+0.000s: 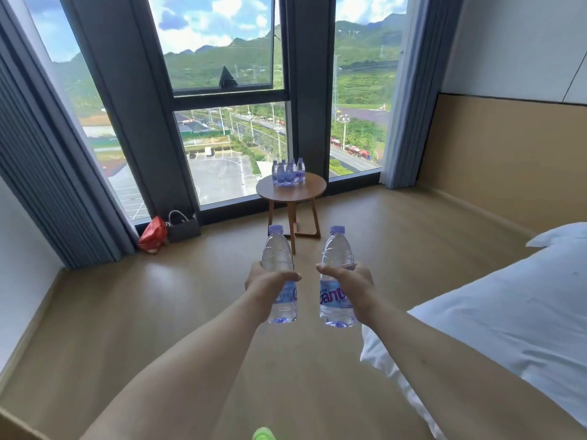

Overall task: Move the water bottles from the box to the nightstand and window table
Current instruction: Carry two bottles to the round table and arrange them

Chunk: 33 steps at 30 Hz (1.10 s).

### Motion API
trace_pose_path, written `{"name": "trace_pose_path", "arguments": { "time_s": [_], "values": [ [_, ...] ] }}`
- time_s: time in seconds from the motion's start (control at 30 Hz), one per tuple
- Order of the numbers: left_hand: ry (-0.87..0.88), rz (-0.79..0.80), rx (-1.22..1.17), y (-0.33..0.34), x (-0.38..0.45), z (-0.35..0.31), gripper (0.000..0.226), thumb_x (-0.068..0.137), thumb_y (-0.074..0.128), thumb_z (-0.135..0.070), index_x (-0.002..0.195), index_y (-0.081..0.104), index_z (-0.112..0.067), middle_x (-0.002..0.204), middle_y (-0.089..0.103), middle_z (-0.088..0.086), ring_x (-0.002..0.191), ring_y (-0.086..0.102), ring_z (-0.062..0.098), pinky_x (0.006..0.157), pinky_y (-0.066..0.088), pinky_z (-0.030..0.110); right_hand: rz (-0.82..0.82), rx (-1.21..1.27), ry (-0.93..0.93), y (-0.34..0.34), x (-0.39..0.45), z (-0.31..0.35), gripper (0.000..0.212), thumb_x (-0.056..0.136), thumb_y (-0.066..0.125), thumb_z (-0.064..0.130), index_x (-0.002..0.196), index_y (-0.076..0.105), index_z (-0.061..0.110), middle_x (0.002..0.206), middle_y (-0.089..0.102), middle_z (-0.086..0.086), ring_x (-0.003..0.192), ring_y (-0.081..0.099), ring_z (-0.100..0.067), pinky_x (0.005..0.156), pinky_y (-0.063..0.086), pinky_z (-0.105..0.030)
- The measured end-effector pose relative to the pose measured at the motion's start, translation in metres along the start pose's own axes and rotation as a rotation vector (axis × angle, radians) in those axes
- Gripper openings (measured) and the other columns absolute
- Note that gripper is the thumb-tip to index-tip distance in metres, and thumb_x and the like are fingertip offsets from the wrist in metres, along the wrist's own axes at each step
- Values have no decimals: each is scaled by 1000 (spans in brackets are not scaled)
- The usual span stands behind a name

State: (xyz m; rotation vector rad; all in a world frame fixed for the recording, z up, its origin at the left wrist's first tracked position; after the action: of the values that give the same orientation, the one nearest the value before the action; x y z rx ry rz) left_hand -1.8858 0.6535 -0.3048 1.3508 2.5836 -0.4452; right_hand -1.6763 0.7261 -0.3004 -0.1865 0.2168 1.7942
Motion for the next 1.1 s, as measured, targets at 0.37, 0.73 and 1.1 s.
{"name": "trace_pose_path", "arguments": {
  "time_s": [0.37,0.73,1.1],
  "values": [
    [53,157,30,59,249,-86,87,56,97,-31,128,50,-21,115,63,7,102,63,23,71,51,32,-71,-9,14,50,244,51,71,59,97,33,115,60,10,102,75,-20,83,77,-37,77,63,-54],
    [20,265,-48,99,439,-152,65,67,91,-9,119,52,-20,108,67,9,95,69,23,65,54,30,-114,45,79,83,445,79,74,56,97,34,116,63,8,97,75,-21,74,77,-35,69,64,-51],
    [-34,133,34,146,681,-194,79,59,95,-21,125,52,-16,114,68,12,102,69,28,88,60,43,-33,60,114,125,712,98,56,63,95,25,106,62,13,82,77,-15,67,77,-32,59,62,-42]
  ]
}}
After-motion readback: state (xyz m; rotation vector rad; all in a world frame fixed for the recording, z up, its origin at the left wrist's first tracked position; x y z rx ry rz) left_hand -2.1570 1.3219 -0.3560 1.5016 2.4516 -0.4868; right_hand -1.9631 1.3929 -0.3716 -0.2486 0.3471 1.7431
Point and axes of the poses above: each hand's wrist, its own x-axis towards the middle knuckle, its own y-axis out of the palm, z = x × y, the point moved 8 cm from there along x, towards the middle knuckle
